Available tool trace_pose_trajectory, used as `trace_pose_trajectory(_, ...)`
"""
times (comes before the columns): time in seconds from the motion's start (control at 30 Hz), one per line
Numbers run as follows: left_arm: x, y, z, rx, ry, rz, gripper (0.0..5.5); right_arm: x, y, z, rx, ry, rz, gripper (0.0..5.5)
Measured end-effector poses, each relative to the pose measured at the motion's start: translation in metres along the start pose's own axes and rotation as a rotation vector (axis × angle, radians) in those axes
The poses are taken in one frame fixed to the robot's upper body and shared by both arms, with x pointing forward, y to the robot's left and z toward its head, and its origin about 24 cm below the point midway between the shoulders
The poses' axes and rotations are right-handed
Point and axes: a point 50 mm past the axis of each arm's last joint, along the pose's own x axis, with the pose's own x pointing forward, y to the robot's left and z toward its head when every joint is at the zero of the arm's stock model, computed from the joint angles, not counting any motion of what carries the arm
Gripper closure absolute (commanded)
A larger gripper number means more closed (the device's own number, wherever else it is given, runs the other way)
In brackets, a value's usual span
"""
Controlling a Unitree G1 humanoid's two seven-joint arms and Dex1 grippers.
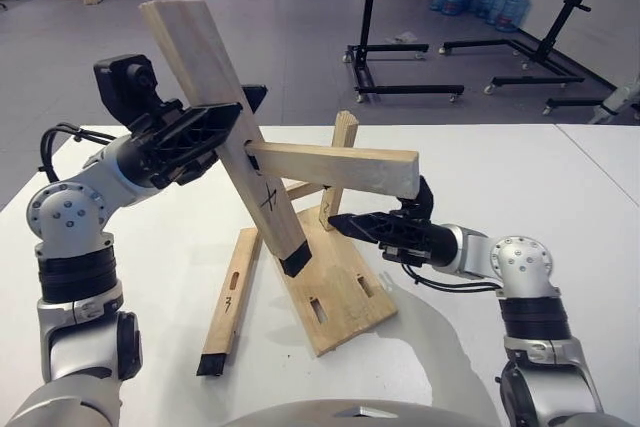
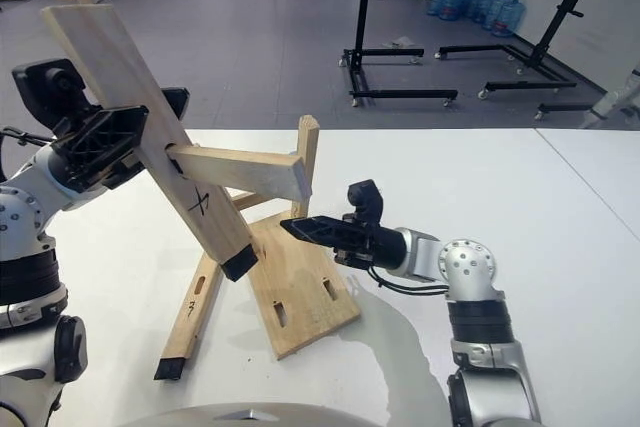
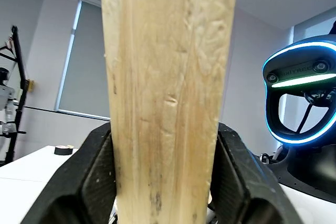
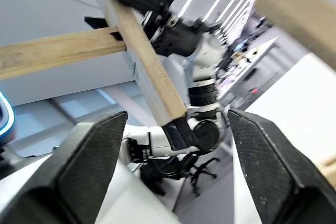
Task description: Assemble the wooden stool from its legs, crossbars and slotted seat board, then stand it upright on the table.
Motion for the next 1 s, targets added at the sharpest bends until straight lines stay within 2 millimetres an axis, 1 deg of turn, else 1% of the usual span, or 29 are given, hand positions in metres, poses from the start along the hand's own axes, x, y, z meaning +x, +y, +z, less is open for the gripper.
trace_pose_trajectory(0.07,-0.003,-0.006,0.001,0.078,0.075,0.067,3.33,-0.012,0.006,0.007,-0.071,-0.051,-0.057,1.98)
trace_pose_trajectory(0.13,-0.008,-0.011,0.000,0.178,0.179,0.155,3.33,-0.022,0.018,0.016,-0.169,-0.093,-0.108,1.98)
trace_pose_trajectory(0.2,-0.010,-0.014,-0.002,0.252,0.224,0.216,3.33,-0.029,0.028,0.023,-0.219,-0.137,-0.128,1.98)
trace_pose_trajectory(0.23,-0.011,-0.016,-0.004,0.274,0.231,0.238,3.33,-0.032,0.031,0.026,-0.242,-0.156,-0.137,1.98)
trace_pose_trajectory(0.27,-0.014,-0.022,-0.009,0.320,0.228,0.287,3.33,-0.037,0.041,0.033,-0.306,-0.193,-0.167,1.98)
trace_pose_trajectory(0.3,-0.018,-0.024,-0.016,0.325,0.195,0.335,3.33,-0.039,0.047,0.037,-0.353,-0.210,-0.193,1.98)
trace_pose_trajectory(0.33,-0.020,-0.026,-0.021,0.334,0.151,0.373,3.33,-0.038,0.046,0.035,-0.398,-0.172,-0.265,1.98)
trace_pose_trajectory(0.37,-0.022,-0.027,-0.027,0.332,0.100,0.410,3.33,-0.038,0.037,0.028,-0.425,-0.101,-0.369,1.98)
trace_pose_trajectory(0.4,-0.022,-0.027,-0.031,0.332,0.068,0.431,3.33,-0.040,0.030,0.023,-0.439,-0.057,-0.435,1.98)
trace_pose_trajectory(0.43,-0.023,-0.029,-0.037,0.338,0.006,0.477,3.33,-0.044,0.018,0.013,-0.469,0.028,-0.551,1.98)
trace_pose_trajectory(0.47,-0.024,-0.031,-0.042,0.339,-0.043,0.514,3.33,-0.048,0.011,0.006,-0.474,0.064,-0.613,1.98)
trace_pose_trajectory(0.5,-0.025,-0.032,-0.047,0.339,-0.067,0.546,3.33,-0.051,0.010,0.001,-0.475,0.056,-0.623,1.98)
trace_pose_trajectory(0.53,-0.025,-0.032,-0.050,0.331,-0.061,0.560,3.33,-0.049,0.012,0.001,-0.493,0.036,-0.613,1.98)
trace_pose_trajectory(0.6,-0.025,-0.033,-0.054,0.314,-0.060,0.567,3.33,-0.044,0.018,0.005,-0.545,-0.020,-0.590,1.98)
trace_pose_trajectory(0.67,-0.025,-0.035,-0.062,0.272,-0.054,0.576,3.33,-0.036,0.021,0.006,-0.611,-0.128,-0.595,1.98)
trace_pose_trajectory(0.73,-0.023,-0.037,-0.066,0.250,-0.046,0.573,3.33,-0.033,0.019,0.008,-0.688,-0.181,-0.681,1.98)
trace_pose_trajectory(0.77,-0.023,-0.037,-0.069,0.238,-0.041,0.575,3.33,-0.033,0.015,0.007,-0.732,-0.195,-0.752,1.98)
trace_pose_trajectory(0.8,-0.022,-0.037,-0.072,0.220,-0.038,0.577,3.33,-0.033,0.010,0.003,-0.756,-0.188,-0.812,1.98)
trace_pose_trajectory(0.87,-0.023,-0.037,-0.084,0.171,-0.035,0.607,3.33,-0.028,0.006,-0.010,-0.746,-0.189,-0.835,1.98)
trace_pose_trajectory(0.97,-0.023,-0.040,-0.104,0.111,-0.028,0.643,3.33,-0.025,0.007,-0.012,-0.756,-0.211,-0.850,1.98)
trace_pose_trajectory(1.0,-0.024,-0.040,-0.107,0.103,-0.027,0.652,3.33,-0.025,0.007,-0.012,-0.756,-0.214,-0.854,1.98)
